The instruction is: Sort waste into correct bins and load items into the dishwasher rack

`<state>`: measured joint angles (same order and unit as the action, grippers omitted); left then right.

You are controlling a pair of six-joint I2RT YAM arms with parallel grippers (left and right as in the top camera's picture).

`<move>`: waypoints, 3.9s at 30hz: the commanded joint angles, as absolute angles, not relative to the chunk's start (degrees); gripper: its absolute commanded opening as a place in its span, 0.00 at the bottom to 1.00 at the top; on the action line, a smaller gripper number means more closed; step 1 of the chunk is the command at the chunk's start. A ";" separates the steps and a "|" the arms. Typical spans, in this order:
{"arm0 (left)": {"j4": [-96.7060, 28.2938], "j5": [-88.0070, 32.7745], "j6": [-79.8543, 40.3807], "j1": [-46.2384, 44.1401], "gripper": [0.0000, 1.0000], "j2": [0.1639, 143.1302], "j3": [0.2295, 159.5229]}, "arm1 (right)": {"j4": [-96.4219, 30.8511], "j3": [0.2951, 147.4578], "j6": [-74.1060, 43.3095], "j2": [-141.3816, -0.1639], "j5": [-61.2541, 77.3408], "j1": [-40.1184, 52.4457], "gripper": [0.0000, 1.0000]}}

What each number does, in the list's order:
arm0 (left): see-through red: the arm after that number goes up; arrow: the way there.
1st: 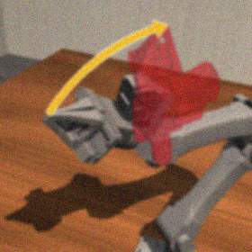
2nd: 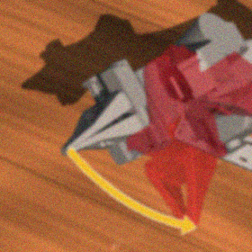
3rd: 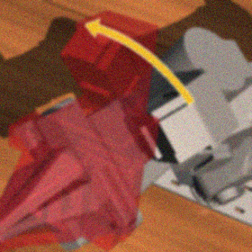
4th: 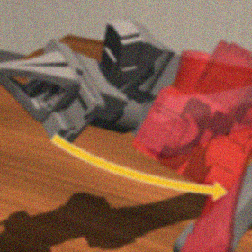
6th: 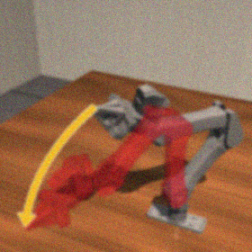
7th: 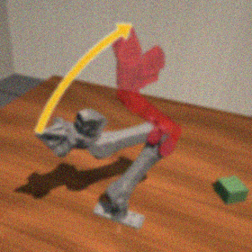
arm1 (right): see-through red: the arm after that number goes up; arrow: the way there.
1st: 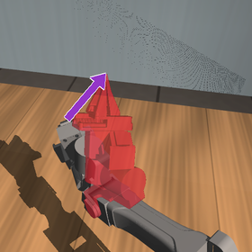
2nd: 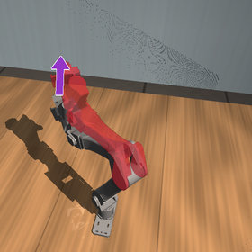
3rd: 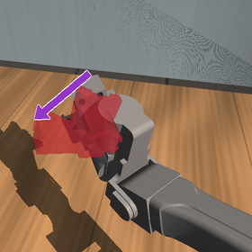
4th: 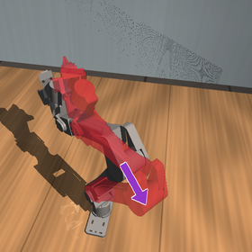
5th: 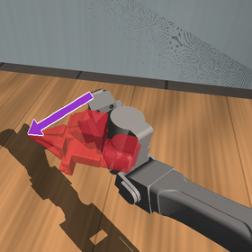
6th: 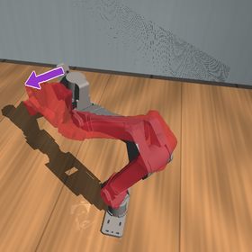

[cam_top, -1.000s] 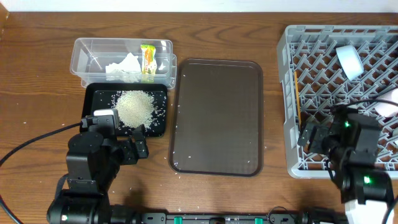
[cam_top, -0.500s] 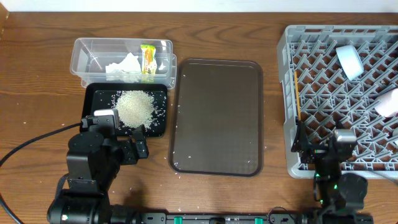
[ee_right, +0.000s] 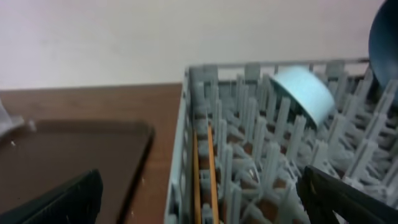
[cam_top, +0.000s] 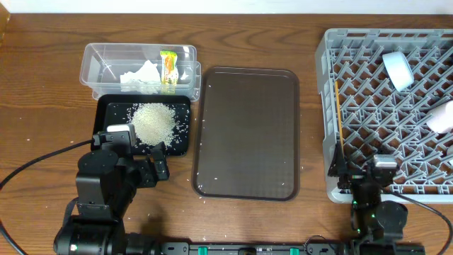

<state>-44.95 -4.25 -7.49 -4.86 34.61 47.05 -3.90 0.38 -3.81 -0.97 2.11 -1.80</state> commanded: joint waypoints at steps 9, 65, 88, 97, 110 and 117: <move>-44.91 -3.60 -7.75 -4.51 0.99 34.46 46.78 | -4.12 0.32 -2.92 -0.86 1.72 -1.10 0.99; 9.82 -0.12 -0.14 -4.51 0.99 3.31 0.23 | -4.12 0.32 -2.92 -0.86 1.72 -1.10 0.99; -4.05 -0.80 1.45 -4.51 0.99 0.23 0.23 | -4.12 0.32 -2.92 -0.86 1.72 -1.10 0.99; -4.05 -0.82 1.45 -4.51 0.99 0.23 0.23 | -4.12 0.32 -2.92 -0.86 1.72 -1.10 0.99; -4.05 -0.80 1.45 -4.51 0.99 0.23 0.23 | -4.12 0.32 -2.92 -0.86 1.72 -1.10 0.99; -4.05 -0.80 1.45 -4.51 0.99 0.23 0.23 | -4.12 0.32 -2.92 -0.86 1.72 -1.10 0.99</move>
<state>-1.37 -1.52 1.52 -4.86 0.62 0.91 -3.90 0.38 -3.62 -1.02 1.87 -1.80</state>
